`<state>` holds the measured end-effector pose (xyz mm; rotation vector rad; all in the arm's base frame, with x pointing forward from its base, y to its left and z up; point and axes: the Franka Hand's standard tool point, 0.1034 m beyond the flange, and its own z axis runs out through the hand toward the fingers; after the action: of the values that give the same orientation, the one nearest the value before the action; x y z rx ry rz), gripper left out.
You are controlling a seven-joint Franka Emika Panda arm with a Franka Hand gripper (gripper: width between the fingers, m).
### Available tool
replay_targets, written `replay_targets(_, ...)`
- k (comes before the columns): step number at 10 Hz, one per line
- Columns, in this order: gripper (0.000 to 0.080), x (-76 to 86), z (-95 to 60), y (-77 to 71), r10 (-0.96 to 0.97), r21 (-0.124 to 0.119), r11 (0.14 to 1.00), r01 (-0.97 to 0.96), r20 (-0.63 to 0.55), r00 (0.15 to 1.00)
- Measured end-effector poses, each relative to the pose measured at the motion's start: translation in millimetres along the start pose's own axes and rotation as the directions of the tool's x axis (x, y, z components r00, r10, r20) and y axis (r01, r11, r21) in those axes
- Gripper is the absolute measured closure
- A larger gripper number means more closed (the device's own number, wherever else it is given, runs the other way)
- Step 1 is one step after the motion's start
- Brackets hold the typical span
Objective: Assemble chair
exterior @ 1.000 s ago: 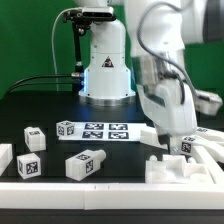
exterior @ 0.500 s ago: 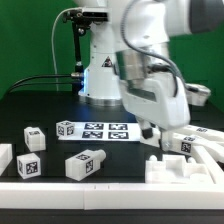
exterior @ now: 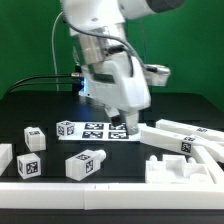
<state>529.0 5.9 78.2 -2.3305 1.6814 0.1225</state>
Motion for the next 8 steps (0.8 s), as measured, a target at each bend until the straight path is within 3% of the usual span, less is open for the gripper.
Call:
replay_targets(1, 0.0151, 4.9, -0.2, 1.8, -0.015, 0.000, 1.000, 0.015, -0.003, 1.000)
replay_targets(2, 0.0151, 22.2, 4.0, 10.6, -0.130, -0.011, 0.992, 0.130, -0.006, 0.992)
replay_targets(5, 0.0151, 54.8, 3.1, 26.8, -0.309, -0.063, 0.949, 0.309, 0.013, 0.951)
replay_targets(8, 0.0151, 70.5, 32.0, 40.5, -0.367, -0.096, 0.926, 0.366, -0.002, 0.930)
